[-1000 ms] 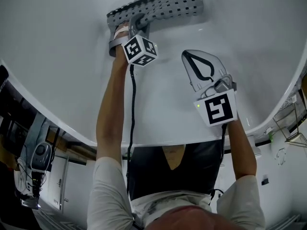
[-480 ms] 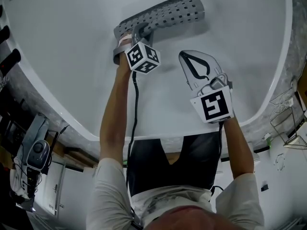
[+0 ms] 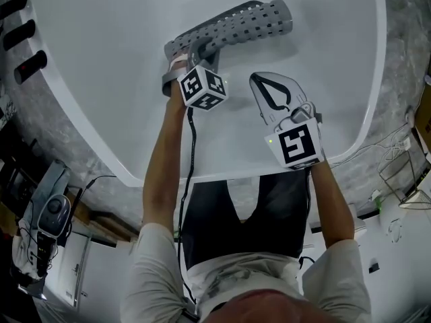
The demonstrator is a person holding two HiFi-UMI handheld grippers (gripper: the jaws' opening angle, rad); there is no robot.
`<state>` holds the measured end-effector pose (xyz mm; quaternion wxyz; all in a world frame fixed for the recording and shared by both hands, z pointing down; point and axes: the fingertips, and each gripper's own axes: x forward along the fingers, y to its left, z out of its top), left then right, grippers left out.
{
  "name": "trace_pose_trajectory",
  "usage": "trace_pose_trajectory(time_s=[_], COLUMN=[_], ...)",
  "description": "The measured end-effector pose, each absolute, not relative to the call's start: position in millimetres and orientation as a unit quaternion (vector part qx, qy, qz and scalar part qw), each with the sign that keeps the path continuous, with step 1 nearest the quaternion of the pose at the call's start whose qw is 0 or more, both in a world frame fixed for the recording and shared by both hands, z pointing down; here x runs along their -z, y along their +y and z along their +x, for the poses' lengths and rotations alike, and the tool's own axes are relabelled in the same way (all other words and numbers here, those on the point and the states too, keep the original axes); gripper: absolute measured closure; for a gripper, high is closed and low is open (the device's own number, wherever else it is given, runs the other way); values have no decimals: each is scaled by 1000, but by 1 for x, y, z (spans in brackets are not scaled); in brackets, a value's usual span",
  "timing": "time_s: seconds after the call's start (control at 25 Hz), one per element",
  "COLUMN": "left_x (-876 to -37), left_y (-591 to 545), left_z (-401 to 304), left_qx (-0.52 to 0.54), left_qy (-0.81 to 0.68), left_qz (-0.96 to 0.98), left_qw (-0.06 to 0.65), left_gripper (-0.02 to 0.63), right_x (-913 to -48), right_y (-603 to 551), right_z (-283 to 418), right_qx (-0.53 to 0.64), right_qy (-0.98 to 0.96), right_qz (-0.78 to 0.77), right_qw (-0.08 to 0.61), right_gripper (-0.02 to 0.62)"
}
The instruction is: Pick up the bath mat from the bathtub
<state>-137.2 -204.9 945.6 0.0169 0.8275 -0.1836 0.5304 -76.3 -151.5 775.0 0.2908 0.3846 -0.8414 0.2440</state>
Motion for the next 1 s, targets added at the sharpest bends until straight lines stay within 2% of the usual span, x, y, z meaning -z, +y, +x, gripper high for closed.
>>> trace_pose_trajectory(time_s=[1.0], left_x=[-750], left_y=[-209], left_z=[-173], left_qx=[-484], left_qy=[-216], left_qz=[848], left_qw=[-8], left_gripper=[511], right_x=[-630], right_y=[-144], right_z=[-124], right_qx=[-187], right_qy=[-854], right_qz=[382], right_qw=[299], right_gripper=[592])
